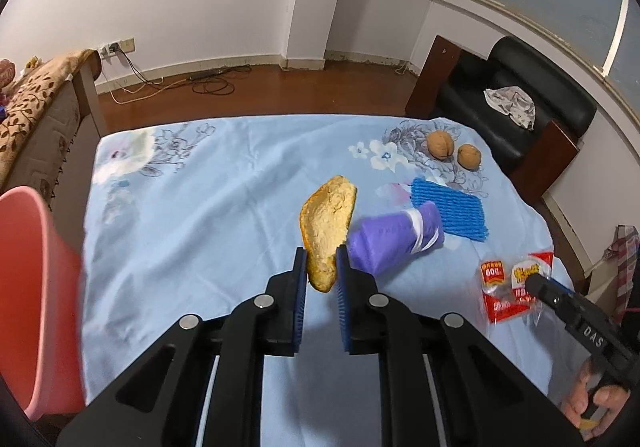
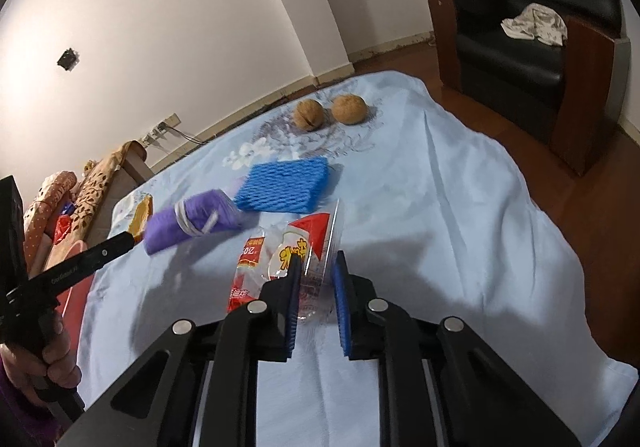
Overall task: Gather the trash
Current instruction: 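Grasp the bread crust with the left tool while the right tool grasps the red-white snack bag, then carry the bread crust and snack bag over the pink bucket with both tools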
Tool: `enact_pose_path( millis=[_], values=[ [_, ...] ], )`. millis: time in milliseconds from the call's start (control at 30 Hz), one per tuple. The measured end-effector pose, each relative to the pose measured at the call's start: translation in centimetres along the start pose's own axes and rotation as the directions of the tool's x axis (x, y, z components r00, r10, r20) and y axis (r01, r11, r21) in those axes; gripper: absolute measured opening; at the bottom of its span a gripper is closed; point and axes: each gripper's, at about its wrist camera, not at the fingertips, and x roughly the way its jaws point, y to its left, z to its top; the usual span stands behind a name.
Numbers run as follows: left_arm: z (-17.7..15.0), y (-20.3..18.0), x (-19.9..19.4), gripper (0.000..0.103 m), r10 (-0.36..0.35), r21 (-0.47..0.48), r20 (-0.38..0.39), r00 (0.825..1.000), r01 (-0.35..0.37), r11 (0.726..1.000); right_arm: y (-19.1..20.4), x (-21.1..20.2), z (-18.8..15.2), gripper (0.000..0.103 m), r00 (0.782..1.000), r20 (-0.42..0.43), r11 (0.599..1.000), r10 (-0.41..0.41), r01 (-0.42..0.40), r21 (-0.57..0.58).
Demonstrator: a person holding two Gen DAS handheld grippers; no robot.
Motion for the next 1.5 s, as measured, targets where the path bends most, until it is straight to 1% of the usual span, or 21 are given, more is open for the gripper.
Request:
enact_pose_path(
  millis=[233, 467, 633, 733, 833, 1000, 1033, 1200, 1333, 1500],
  values=[
    [-1.0, 0.4, -3.0, 0.013, 0.009, 0.008, 0.045, 0.999, -0.009, 1.000, 1.8, -1.6, 0.5, 0.014, 0.999, 0.034, 0.999, 0.025, -0.024, -0.037],
    [-1.9, 2.1, -5.3, 0.014, 0.037, -0.032, 0.071, 0.997, -0.035, 0.999, 4.7, -2.3, 1.1, 0.014, 0.996, 0.051, 0.994, 0.066, -0.061, -0.094],
    [-2.4, 3.9, -7.0, 0.014, 0.072, -0.077, 0.094, 0.993, -0.065, 0.995, 8.5, -2.1, 1.6, 0.014, 0.991, 0.049, 0.981, 0.121, -0.111, -0.162],
    [-2.7, 5.3, -8.2, 0.014, 0.101, -0.110, 0.110, 0.989, -0.088, 0.990, 11.5, -1.7, 1.7, 0.014, 0.986, 0.041, 0.965, 0.162, -0.149, -0.215],
    [-3.1, 6.7, -9.4, 0.014, 0.138, -0.143, 0.130, 0.982, -0.119, 0.983, 14.9, -1.1, 1.6, 0.014, 0.979, 0.023, 0.943, 0.205, -0.191, -0.273],
    [-3.6, 9.3, -11.6, 0.014, 0.217, -0.190, 0.163, 0.963, -0.185, 0.964, 20.2, -0.7, 1.3, 0.014, 0.963, -0.001, 0.900, 0.271, -0.253, -0.354],
    [-3.8, 10.0, -12.2, 0.014, 0.240, -0.203, 0.170, 0.956, -0.204, 0.958, 21.2, -0.7, 1.2, 0.014, 0.959, -0.005, 0.891, 0.284, -0.266, -0.367],
    [-4.6, 12.6, -14.2, 0.014, 0.302, -0.256, 0.185, 0.935, -0.251, 0.934, 26.8, -0.3, 0.5, 0.014, 0.938, -0.042, 0.836, 0.345, -0.327, -0.440],
    [-5.4, 14.5, -15.6, 0.014, 0.354, -0.286, 0.193, 0.915, -0.293, 0.912, 30.8, 0.1, -0.4, 0.014, 0.922, -0.072, 0.794, 0.380, -0.365, -0.486],
    [-6.4, 16.6, -16.6, 0.014, 0.383, -0.334, 0.178, 0.906, -0.311, 0.890, 34.7, 0.8, -1.4, 0.014, 0.911, -0.106, 0.753, 0.399, -0.392, -0.528]
  ],
)
